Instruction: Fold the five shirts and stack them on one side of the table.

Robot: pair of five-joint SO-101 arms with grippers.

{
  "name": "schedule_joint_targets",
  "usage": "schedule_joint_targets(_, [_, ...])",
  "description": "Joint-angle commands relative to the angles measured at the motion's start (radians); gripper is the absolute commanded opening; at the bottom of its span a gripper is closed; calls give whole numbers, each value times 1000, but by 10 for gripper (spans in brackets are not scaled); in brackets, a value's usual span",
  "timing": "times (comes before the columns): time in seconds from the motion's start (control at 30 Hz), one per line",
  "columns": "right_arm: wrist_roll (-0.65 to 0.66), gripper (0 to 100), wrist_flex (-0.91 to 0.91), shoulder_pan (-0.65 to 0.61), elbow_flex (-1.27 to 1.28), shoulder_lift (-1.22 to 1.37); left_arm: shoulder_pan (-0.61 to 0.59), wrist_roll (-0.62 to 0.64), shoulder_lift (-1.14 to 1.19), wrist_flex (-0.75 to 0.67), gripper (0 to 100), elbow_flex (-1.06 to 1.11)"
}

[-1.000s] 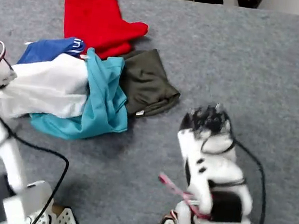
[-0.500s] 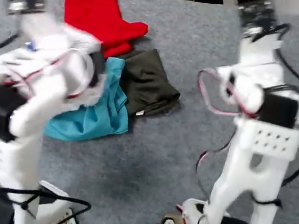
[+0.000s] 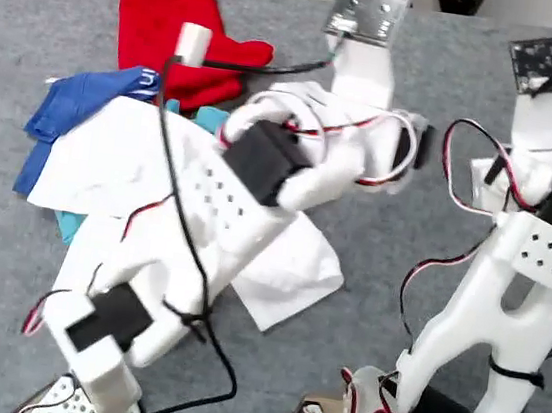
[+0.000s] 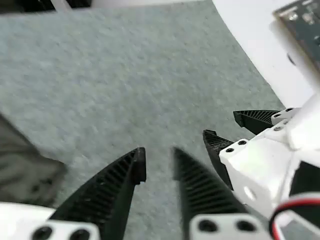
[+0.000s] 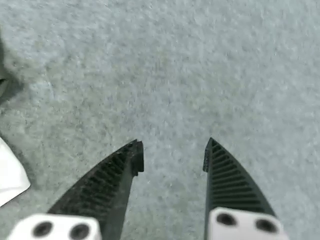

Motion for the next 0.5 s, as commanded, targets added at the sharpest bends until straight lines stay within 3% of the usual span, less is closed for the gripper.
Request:
schedule_joint_targets(0.0, [49,207,-11,-36,30,-5,-86,68,4,130,192,-172])
schedule_joint_targets(0.2, [40,207,-17,-397,173,10,-465,63,5,427,189,-336])
schedule_joint_targets(0.33, [-64,207,-35,-679,242,107,-747,-66,-42,422,188,-150])
schedule_joint_targets(0.47, [-135,207,-127,-812,263,297,-914,-140,-133,420,188,104])
